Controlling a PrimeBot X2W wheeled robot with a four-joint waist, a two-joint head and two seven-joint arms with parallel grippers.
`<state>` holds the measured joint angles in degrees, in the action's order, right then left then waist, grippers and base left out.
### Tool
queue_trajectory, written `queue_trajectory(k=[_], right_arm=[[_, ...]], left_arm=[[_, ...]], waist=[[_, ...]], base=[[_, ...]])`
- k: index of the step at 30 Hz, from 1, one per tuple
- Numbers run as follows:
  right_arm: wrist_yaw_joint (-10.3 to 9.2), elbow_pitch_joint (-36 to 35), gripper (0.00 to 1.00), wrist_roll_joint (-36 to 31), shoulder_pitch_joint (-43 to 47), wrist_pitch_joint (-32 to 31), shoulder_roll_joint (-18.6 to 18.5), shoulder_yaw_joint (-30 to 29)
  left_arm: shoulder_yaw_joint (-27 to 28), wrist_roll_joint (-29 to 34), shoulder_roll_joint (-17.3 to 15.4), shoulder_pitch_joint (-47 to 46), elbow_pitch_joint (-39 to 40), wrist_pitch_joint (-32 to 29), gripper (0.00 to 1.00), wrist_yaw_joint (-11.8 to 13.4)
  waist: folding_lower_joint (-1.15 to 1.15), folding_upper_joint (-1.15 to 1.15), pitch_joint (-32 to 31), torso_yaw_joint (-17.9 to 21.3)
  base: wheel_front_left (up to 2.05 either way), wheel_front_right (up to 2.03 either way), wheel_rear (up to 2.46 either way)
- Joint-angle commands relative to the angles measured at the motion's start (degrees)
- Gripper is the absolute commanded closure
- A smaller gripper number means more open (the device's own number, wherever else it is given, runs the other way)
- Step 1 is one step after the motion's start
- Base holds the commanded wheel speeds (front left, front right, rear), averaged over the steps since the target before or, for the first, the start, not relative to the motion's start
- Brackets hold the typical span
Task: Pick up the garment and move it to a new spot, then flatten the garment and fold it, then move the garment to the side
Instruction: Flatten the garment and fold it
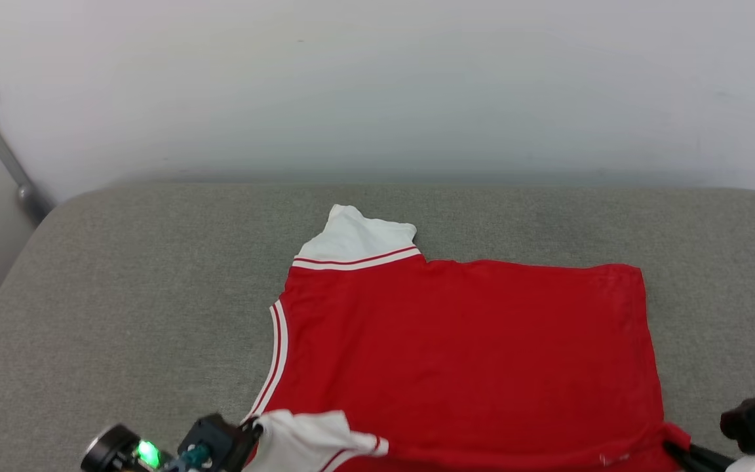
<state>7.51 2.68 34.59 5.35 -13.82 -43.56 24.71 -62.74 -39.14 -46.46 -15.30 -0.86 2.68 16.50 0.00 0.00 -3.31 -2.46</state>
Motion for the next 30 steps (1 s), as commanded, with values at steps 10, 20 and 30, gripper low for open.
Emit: queue_trajectory(k=[10, 20, 30], right_arm=[[-0.04, -2.1, 1.00, 0.2, -7.4, -3.5, 1.1, -2.3], [-0.04, 4.3, 1.00, 1.5, -19.2, -7.1, 2.4, 2.9], [-0.04, 13.3, 0.84, 3.7, -25.0, -6.0, 4.4, 9.5]], left_arm=[[1.4, 3.3, 3.6, -15.6, -10.2, -1.8, 1.00, -8.8], [1.1, 3.8, 8.9, -23.8, -24.3, -0.7, 1.00, -15.0], [-0.7, 4.5, 13.7, -26.1, -35.0, 2.4, 1.00, -18.7]], waist=[[0.00, 0.00, 4.7, 2.5], [0.00, 0.00, 13.4, 4.4], [0.00, 0.00, 14.8, 4.2]], base=[[0.00, 0.00, 0.00], [0.00, 0.00, 0.00], [0.00, 0.00, 0.00]])
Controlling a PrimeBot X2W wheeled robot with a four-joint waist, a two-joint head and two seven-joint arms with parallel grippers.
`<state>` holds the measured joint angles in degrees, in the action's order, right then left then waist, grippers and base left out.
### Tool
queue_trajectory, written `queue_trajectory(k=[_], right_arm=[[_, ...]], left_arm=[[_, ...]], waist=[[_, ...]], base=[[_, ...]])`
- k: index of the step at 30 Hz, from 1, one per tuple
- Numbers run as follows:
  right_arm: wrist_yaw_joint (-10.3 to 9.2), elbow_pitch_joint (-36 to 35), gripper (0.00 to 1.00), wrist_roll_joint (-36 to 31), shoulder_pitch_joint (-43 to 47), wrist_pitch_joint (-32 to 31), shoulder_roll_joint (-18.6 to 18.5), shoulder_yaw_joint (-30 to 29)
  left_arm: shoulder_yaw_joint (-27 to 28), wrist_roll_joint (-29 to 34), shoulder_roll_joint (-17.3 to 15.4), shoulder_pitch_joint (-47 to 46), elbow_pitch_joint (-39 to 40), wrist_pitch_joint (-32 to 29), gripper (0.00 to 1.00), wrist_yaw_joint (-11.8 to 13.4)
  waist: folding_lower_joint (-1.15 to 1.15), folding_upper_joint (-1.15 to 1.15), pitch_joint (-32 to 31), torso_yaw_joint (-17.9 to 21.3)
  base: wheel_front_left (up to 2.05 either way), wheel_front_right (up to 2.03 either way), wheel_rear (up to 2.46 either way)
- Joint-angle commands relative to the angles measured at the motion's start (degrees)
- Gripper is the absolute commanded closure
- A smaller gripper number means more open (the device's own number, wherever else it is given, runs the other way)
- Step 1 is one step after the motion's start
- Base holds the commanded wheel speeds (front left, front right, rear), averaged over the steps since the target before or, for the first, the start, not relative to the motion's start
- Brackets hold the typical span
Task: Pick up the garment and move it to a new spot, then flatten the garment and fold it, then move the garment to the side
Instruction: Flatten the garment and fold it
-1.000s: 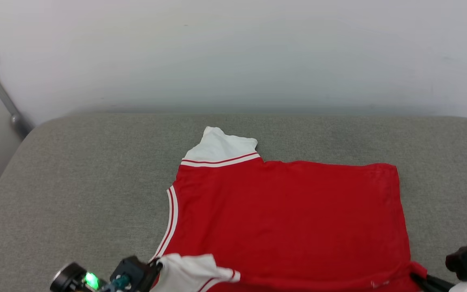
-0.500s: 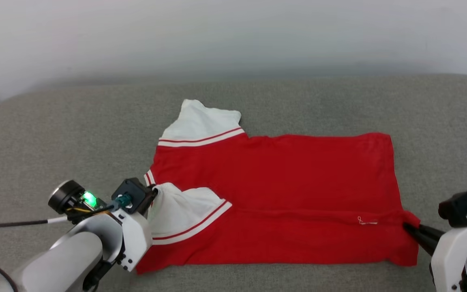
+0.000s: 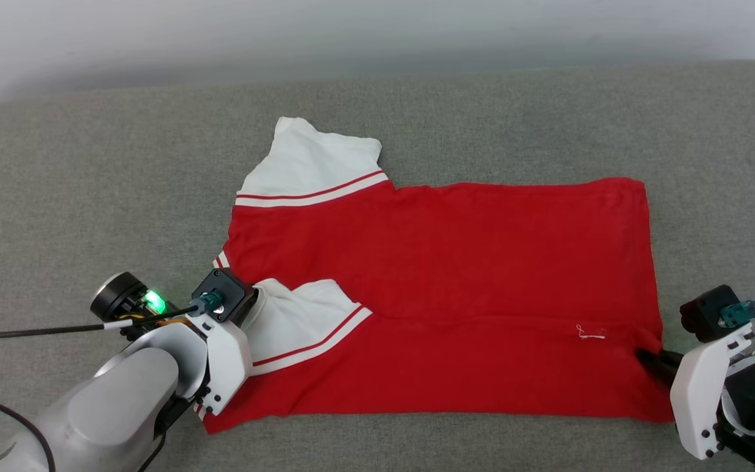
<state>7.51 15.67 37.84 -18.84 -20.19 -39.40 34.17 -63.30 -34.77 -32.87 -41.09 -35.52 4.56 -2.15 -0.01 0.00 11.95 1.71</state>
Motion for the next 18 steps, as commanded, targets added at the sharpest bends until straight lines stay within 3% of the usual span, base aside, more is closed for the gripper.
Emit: queue_trajectory(k=[1, 2, 9, 16, 18], right_arm=[[-0.04, 0.9, 0.61, 0.7, -1.2, 0.8, 0.5, 0.4], [-0.04, 2.0, 0.00, 1.0, -1.3, 2.6, 0.8, 1.5], [-0.04, 1.9, 0.00, 1.4, 1.8, 7.5, -0.5, 0.5], [-0.04, 1.2, 0.00, 0.9, 5.9, 8.4, -1.3, -1.6], [-0.04, 0.8, 0.00, 0.8, 7.1, 8.2, -1.3, -2.2]], left_arm=[[-0.1, 0.2, 0.4, -0.1, -1.1, 1.3, 1.00, 0.0], [-0.2, 0.1, 1.4, 0.6, -3.0, 2.8, 0.00, 0.2], [1.3, -1.0, 0.2, -1.3, -3.9, 3.6, 0.00, 0.5], [1.4, -3.9, -1.8, -3.9, -0.2, -4.4, 0.00, -2.1], [0.9, -5.9, -2.5, -4.7, 1.6, -10.0, 0.00, -3.2]], waist=[[0.01, 0.00, -1.0, 0.1], [0.01, 0.00, -3.2, -0.1], [0.01, 0.00, -8.8, -1.5], [0.01, 0.00, -12.3, -2.8], [0.01, 0.00, -12.8, -3.1]], base=[[0.00, 0.00, 0.00], [0.00, 0.00, 0.00], [0.00, 0.00, 0.00], [0.00, 0.00, 0.00], [0.00, 0.00, 0.00]])
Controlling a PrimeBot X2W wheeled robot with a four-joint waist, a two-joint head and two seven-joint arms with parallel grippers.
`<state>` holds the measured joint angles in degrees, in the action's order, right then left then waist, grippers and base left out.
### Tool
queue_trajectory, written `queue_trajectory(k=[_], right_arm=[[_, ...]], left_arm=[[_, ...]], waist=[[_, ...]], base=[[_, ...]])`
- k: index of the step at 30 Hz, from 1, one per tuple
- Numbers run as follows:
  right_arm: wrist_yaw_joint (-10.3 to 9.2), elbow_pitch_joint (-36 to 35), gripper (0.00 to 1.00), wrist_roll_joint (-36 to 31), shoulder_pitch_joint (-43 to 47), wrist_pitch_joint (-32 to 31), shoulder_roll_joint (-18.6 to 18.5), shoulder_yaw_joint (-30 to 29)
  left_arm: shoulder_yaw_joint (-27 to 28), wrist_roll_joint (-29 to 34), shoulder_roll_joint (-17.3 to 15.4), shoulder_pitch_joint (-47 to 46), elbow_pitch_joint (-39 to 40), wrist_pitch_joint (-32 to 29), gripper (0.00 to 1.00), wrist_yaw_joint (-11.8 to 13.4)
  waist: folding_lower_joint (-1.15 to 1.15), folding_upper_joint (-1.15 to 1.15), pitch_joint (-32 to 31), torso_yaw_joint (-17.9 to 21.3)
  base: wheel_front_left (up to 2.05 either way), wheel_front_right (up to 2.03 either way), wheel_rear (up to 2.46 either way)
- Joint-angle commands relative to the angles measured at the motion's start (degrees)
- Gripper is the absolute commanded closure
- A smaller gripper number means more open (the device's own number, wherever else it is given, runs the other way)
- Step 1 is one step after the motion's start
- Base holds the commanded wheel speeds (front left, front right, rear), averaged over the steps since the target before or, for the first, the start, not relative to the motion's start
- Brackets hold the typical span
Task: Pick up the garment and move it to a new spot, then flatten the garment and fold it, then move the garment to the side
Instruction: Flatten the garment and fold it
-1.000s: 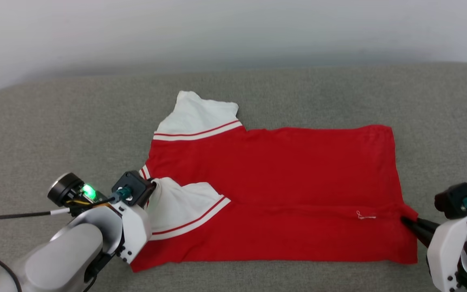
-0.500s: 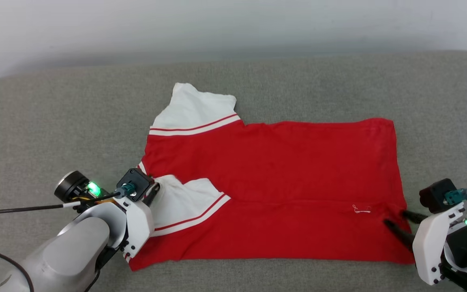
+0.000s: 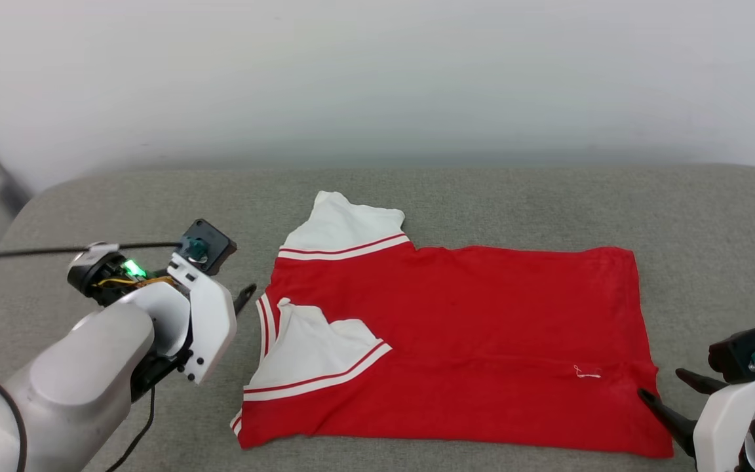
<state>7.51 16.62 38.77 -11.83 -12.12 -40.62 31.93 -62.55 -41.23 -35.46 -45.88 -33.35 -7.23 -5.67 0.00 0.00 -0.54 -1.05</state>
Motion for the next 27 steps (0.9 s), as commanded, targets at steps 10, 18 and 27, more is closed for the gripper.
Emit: queue_trajectory(k=[10, 18, 27], right_arm=[[-0.04, -1.9, 0.00, -1.4, 0.9, -2.0, 1.9, -1.2], [-0.04, -2.8, 0.00, -2.1, -1.2, -3.9, 2.7, 0.2], [-0.04, -2.9, 0.00, -2.5, -3.6, -4.2, 3.3, 0.9]], left_arm=[[-5.7, -11.4, -2.8, -4.5, 9.9, -27.5, 0.00, -1.7], [-9.2, -15.3, -2.5, -2.6, 11.4, -37.4, 0.00, -1.7], [-10.4, -15.1, -2.7, 0.2, 8.6, -39.8, 0.00, -1.7]], waist=[[0.00, 0.00, -0.7, 0.0], [0.00, 0.00, 0.9, 2.2], [0.00, 0.00, 4.3, 4.0]], base=[[0.00, 0.00, 0.00], [0.00, 0.00, 0.00], [0.00, 0.00, 0.00]])
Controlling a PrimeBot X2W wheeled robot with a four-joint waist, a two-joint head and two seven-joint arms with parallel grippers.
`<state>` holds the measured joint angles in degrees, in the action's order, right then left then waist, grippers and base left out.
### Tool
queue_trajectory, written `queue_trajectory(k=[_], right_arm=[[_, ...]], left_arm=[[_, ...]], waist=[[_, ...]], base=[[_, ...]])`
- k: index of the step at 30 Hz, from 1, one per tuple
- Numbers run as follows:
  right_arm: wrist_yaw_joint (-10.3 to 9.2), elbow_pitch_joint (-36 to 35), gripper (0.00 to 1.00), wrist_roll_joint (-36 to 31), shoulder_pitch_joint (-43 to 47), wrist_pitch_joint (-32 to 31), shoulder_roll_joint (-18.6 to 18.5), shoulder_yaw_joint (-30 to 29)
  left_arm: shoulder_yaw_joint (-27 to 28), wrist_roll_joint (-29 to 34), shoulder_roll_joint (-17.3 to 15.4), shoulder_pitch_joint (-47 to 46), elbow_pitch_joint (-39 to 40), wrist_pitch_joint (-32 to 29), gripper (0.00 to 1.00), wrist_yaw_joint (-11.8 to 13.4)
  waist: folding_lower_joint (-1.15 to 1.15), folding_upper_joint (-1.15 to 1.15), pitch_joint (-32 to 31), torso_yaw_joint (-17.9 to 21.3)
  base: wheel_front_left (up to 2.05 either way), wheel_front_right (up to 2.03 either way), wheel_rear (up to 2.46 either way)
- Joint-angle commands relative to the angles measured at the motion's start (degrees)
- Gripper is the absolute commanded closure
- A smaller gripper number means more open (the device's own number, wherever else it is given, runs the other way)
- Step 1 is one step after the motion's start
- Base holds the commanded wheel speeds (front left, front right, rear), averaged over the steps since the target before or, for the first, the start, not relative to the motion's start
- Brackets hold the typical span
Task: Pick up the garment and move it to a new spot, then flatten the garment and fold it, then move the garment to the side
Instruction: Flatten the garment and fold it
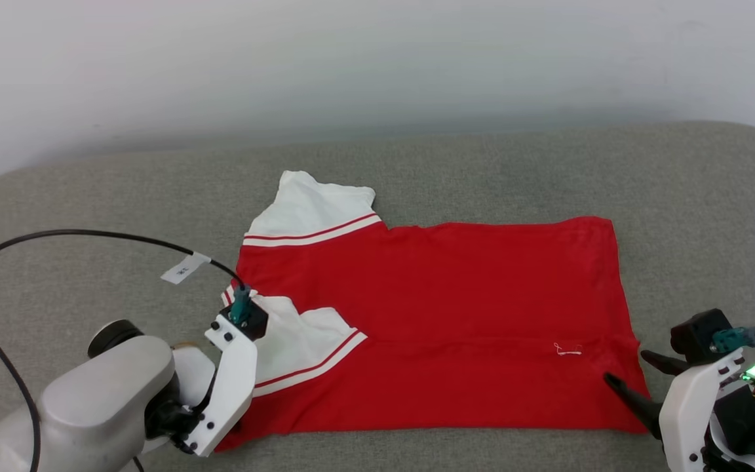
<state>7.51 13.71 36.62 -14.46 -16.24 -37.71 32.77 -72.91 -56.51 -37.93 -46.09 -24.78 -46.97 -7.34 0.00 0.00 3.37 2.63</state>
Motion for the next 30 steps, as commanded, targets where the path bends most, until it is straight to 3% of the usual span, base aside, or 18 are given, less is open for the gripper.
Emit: queue_trajectory(k=[1, 8, 10, 11, 19, 25, 30], right_arm=[[-0.04, 0.0, 0.00, -0.4, -1.3, 0.0, 0.5, 0.2], [-0.04, 0.4, 0.00, 0.1, -3.4, 0.1, 0.9, 1.1], [-0.04, 0.4, 0.00, -0.1, -4.1, -0.2, 0.2, 1.3], [-0.04, 0.3, 0.00, -0.2, -4.5, -0.3, -0.1, 1.4], [-0.04, -3.5, 0.00, 1.8, -7.8, -5.3, -5.7, 2.4], [-0.04, -6.8, 0.00, 4.8, -11.5, -16.1, -11.7, 5.8], [-0.04, -6.2, 0.00, 7.8, -13.4, -24.9, -13.1, 8.6]], left_arm=[[0.0, -0.2, -0.2, 0.6, -0.6, 0.0, 0.00, -0.1], [-0.7, -0.5, 0.9, 3.4, -2.3, -0.6, 0.00, -0.1], [-0.9, -0.5, 0.9, 3.8, -1.8, -1.1, 0.76, -0.1], [-0.9, -1.2, 1.0, 4.0, -1.6, -1.0, 1.00, -0.1], [-0.5, -4.2, -0.1, 2.8, 1.1, -0.3, 1.00, -0.1], [-0.5, -4.8, -1.8, 1.3, 4.2, 0.4, 1.00, -0.1], [-0.5, -4.0, -2.4, 0.1, 6.9, 1.3, 1.00, -0.1]], waist=[[0.00, 0.00, 0.8, 0.5], [0.00, 0.00, 3.1, 1.2], [0.00, 0.00, 2.9, 1.2], [0.00, 0.00, 2.7, 1.2], [0.00, 0.00, 0.0, 0.0], [0.00, 0.00, -0.5, -0.7], [0.00, 0.00, 0.6, -1.6]], base=[[0.00, 0.00, 0.00], [0.00, 0.00, 0.00], [0.00, 0.00, 0.00], [0.00, 0.00, 0.00], [0.00, 0.00, 0.00], [0.00, 0.00, 0.00], [0.00, 0.00, 0.00]])
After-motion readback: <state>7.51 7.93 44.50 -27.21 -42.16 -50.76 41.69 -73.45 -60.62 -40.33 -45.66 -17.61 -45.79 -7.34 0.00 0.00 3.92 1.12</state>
